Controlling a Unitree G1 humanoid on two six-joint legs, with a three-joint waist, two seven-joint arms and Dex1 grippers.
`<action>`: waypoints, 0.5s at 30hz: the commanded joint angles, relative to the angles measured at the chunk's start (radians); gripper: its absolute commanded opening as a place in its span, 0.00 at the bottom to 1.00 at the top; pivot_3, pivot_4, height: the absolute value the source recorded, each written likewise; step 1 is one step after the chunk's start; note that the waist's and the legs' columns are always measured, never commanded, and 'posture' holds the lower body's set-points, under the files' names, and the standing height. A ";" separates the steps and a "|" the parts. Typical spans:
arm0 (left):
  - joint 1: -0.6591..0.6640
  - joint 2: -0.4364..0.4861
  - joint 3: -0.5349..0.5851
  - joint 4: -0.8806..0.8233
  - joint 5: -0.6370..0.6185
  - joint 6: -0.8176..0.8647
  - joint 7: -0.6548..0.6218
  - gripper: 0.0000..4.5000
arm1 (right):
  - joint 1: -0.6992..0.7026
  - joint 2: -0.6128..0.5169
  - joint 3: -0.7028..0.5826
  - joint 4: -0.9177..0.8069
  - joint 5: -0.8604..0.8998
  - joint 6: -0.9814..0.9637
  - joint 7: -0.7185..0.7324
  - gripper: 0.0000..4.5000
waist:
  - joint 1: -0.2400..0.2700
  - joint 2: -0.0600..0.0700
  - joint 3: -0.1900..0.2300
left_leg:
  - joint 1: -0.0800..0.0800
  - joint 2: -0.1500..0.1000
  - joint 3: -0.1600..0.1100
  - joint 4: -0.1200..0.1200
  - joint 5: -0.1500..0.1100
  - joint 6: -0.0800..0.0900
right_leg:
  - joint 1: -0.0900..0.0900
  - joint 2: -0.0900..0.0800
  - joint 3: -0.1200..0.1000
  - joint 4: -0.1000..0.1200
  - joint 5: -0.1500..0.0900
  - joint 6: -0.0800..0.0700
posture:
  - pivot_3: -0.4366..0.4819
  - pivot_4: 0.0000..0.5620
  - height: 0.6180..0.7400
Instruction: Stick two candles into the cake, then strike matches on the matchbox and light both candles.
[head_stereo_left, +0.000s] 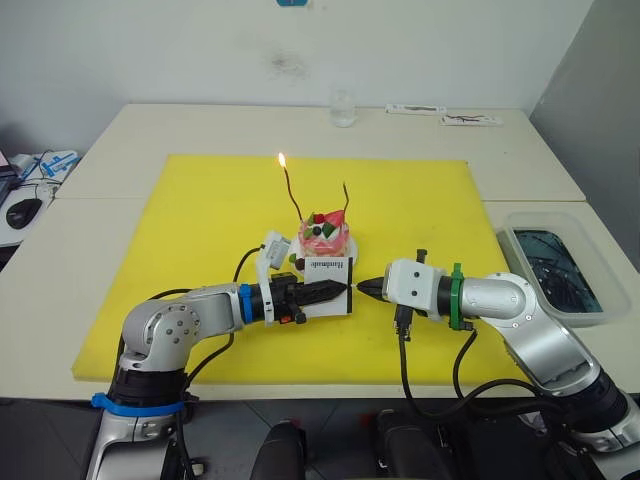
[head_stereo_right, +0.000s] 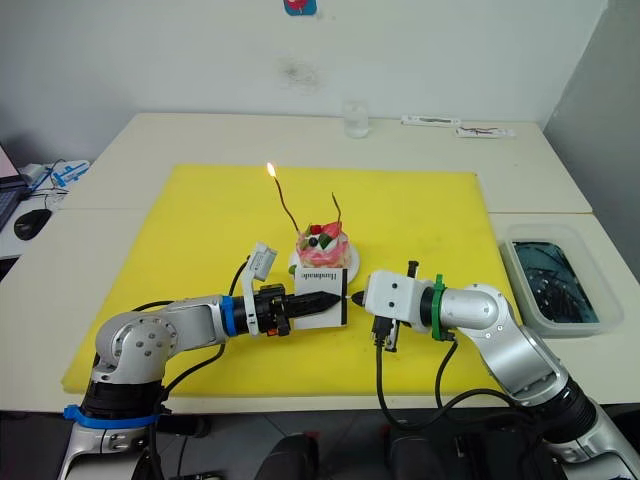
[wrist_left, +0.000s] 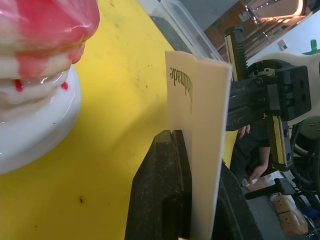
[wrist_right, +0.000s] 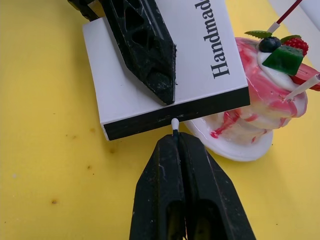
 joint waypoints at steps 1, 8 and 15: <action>-0.034 -0.043 0.016 -0.032 -0.043 -0.025 -0.012 0.00 | 0.011 -0.004 0.026 -0.041 0.003 -0.010 0.033 0.01 | 0.000 0.000 0.000 | 0.000 0.000 0.000 0.000 0.000 0.000 | 0.000 0.000 0.000 0.000 0.000 0.000 | 0.48 0.27 1.00; -0.164 -0.026 0.201 -0.015 -0.166 0.014 0.096 0.00 | 0.072 -0.087 0.000 -0.125 0.047 0.005 0.109 0.01 | 0.010 -0.001 0.000 | -0.001 0.000 -0.003 0.000 0.000 0.000 | 0.000 0.000 -0.002 0.000 0.000 0.000 | 0.48 0.27 1.00; -0.086 0.104 0.218 -0.090 -0.215 0.062 0.066 0.00 | 0.040 -0.101 -0.104 -0.168 0.139 0.081 0.111 0.01 | -0.005 0.000 0.000 | 0.001 0.000 -0.001 0.000 0.000 0.000 | 0.000 0.000 0.000 0.001 0.000 0.000 | 0.48 0.27 1.00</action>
